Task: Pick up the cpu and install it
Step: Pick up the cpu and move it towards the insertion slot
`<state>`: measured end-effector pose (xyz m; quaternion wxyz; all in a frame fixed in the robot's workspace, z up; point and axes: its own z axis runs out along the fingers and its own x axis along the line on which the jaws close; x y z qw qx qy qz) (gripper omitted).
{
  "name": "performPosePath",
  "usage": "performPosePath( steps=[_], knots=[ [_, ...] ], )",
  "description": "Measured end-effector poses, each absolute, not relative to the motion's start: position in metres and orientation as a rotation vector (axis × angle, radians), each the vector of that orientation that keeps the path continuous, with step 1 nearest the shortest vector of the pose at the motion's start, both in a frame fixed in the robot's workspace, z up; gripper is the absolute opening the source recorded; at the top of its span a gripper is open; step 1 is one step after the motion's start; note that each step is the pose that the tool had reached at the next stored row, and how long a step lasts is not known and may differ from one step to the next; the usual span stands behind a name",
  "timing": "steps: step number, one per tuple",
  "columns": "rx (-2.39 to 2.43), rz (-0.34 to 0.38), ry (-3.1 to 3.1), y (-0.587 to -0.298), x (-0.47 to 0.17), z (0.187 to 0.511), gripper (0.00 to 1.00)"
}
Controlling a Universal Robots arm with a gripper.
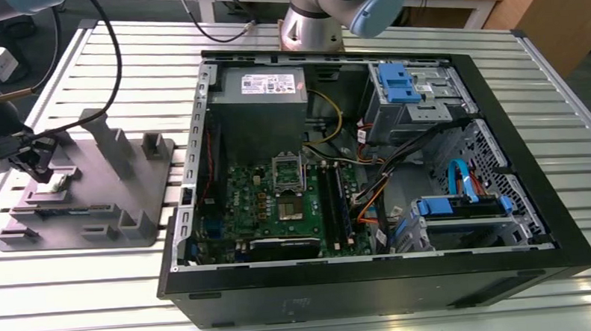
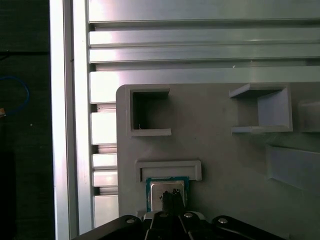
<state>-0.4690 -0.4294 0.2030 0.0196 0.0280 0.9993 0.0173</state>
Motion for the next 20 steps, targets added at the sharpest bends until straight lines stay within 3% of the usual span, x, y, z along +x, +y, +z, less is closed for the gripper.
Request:
performPosePath(
  steps=[6, 14, 16, 17, 20],
  knots=[
    [0.087, 0.054, 3.101, -0.4294, -0.469, 0.203, 0.11],
    [0.087, 0.054, 3.101, -0.4294, -0.469, 0.203, 0.47],
    [0.087, 0.054, 3.101, -0.4294, -0.4691, 0.203, 0.47],
    [0.087, 0.054, 3.101, -0.4294, -0.469, 0.203, 0.53],
    [0.085, 0.054, 3.101, -0.4294, -0.469, 0.2017, 0.53]
  ],
)
